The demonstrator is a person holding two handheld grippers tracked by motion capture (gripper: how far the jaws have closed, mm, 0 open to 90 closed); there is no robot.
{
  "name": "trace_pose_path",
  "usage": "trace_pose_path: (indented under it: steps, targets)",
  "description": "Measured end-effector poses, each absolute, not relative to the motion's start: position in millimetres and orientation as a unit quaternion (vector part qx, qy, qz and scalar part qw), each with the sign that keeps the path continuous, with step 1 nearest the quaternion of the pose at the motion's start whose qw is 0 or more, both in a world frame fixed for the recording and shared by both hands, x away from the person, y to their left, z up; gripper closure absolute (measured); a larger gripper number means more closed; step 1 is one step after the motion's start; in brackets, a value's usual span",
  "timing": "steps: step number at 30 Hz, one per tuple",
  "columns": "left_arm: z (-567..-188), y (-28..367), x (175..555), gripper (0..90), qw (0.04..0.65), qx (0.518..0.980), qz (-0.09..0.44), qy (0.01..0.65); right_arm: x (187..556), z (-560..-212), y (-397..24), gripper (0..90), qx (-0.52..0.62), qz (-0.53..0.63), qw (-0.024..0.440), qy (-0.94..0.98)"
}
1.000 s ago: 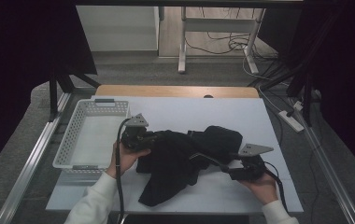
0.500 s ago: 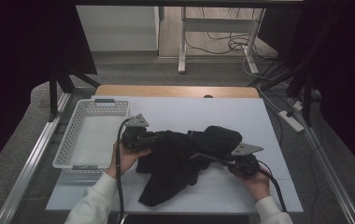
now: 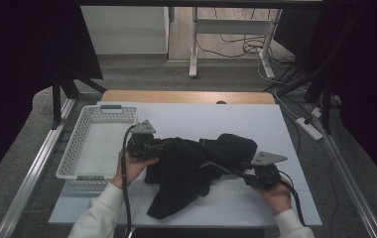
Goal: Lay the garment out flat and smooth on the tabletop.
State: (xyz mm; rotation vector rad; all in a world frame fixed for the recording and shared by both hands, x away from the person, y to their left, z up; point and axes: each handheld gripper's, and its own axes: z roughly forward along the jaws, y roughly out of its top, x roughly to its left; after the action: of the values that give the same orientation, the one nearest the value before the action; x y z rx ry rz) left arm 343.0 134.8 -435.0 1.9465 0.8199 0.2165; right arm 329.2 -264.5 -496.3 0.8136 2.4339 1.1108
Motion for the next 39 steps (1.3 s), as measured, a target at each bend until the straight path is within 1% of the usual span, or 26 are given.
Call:
trace_pose_path:
  steps: [2,3,7,9,12,13,14,15,16,17,22,23,24,29,31,34,39]
  targets:
    - [-433.8,140.1,344.0,85.4,0.493,0.796,0.086,0.34,330.9,-500.1,-260.1,45.1,0.283,0.384,0.16,0.864]
    - [-434.0,141.7,344.4,85.4,0.495,0.796,0.083,0.34,332.0,-501.9,-257.9,40.7,0.288,0.379,0.161,0.864]
    - [-437.2,140.8,345.4,85.5,0.491,0.797,0.08,0.342,339.6,-508.9,-251.5,36.3,0.289,0.371,0.159,0.868]
    - [-437.0,140.9,345.4,85.4,0.491,0.797,0.082,0.343,342.6,-514.0,-247.5,36.5,0.287,0.357,0.165,0.873]
    - [-436.9,142.1,345.6,85.5,0.49,0.797,0.084,0.344,346.1,-521.3,-243.8,45.9,0.288,0.331,0.19,0.878]
    - [-437.1,142.5,345.7,85.5,0.49,0.796,0.084,0.345,347.0,-522.8,-243.8,52.0,0.289,0.335,0.189,0.877]
    - [-437.2,142.8,345.9,85.5,0.49,0.796,0.084,0.345,346.9,-522.2,-244.2,63.9,0.292,0.339,0.194,0.873]
    - [-437.2,143.0,346.0,85.5,0.489,0.797,0.084,0.345,345.8,-520.3,-245.0,71.1,0.288,0.338,0.207,0.872]
    - [-437.2,143.3,346.1,85.5,0.49,0.796,0.084,0.345,345.4,-518.1,-246.1,77.6,0.287,0.346,0.207,0.869]
    - [-436.9,143.7,346.2,85.5,0.49,0.796,0.085,0.345,344.8,-514.6,-247.9,80.0,0.288,0.354,0.207,0.865]
    - [-434.2,146.7,345.3,85.5,0.493,0.793,0.089,0.346,337.6,-487.4,-258.8,82.0,0.284,0.407,0.198,0.845]
    - [-433.5,147.5,345.0,85.5,0.495,0.792,0.091,0.345,334.0,-469.3,-265.7,82.0,0.286,0.436,0.193,0.831]
    - [-432.6,148.3,344.8,85.5,0.497,0.791,0.091,0.345,334.0,-469.3,-265.7,82.0,0.286,0.436,0.193,0.831]
    - [-427.7,151.1,343.3,85.5,0.506,0.785,0.098,0.344,321.5,-421.5,-279.5,82.1,0.28,0.496,0.212,0.794]
    - [-425.8,152.6,342.6,85.5,0.512,0.781,0.1,0.343,317.3,-408.4,-283.0,82.1,0.276,0.512,0.219,0.783]
    - [-424.1,154.1,342.5,85.5,0.515,0.778,0.103,0.344,316.5,-398.8,-286.9,82.0,0.281,0.519,0.224,0.776]
    - [-424.7,153.7,344.3,85.5,0.512,0.779,0.107,0.347,328.7,-403.8,-283.3,81.8,0.29,0.515,0.22,0.776]
